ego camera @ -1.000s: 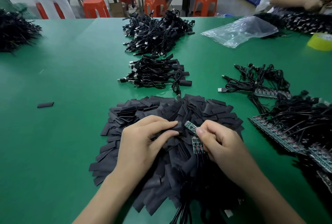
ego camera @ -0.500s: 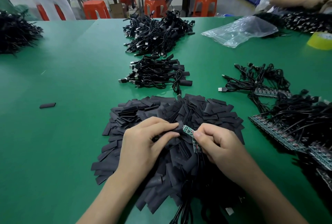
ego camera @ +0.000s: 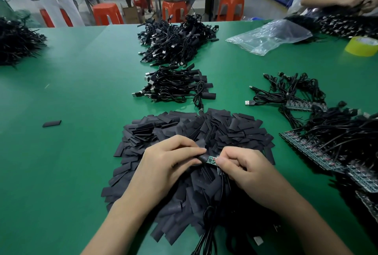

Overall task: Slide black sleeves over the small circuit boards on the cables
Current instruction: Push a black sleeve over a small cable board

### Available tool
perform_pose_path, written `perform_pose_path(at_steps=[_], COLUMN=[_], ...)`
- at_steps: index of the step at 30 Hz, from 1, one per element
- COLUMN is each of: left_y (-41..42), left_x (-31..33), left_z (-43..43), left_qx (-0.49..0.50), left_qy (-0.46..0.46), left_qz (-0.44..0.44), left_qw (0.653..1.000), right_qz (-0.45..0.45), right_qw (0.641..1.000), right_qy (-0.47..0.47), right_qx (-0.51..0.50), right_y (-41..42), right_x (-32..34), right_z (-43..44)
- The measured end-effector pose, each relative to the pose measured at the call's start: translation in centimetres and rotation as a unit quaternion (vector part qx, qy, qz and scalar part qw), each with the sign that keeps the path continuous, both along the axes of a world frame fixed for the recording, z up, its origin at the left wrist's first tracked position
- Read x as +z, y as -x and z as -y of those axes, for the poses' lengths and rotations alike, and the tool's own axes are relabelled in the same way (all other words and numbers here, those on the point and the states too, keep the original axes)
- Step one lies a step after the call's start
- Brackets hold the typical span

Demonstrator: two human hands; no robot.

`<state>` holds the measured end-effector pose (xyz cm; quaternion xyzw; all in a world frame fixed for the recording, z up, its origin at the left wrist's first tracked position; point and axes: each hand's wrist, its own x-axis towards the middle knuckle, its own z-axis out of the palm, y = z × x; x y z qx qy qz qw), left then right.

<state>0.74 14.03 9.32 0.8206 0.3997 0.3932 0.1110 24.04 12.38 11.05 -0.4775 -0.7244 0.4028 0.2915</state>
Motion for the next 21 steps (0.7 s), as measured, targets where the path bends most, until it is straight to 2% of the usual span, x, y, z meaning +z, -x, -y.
perform_pose_path(at_steps=[5,14,21], left_y=[-0.1,-1.2,-1.8], left_x=[0.1,-0.1,-0.3], left_z=[0.1,0.8,1.1], left_qx=[-0.016,-0.02,-0.032], left_qy=[0.002,0.009,0.0], left_qz=[-0.001,0.021,0.049], left_qw=[1.0,1.0,0.998], right_qz=[-0.041,-0.029,-0.115], right_qw=[0.997,0.998,0.982], right_qy=[0.058,0.05,0.139], right_qx=[0.01,0.028,0.062], right_y=[-0.3,-0.1,-0.7], right_x=[0.2,0.3,0.8], right_z=[-0.3,0.0,-0.1])
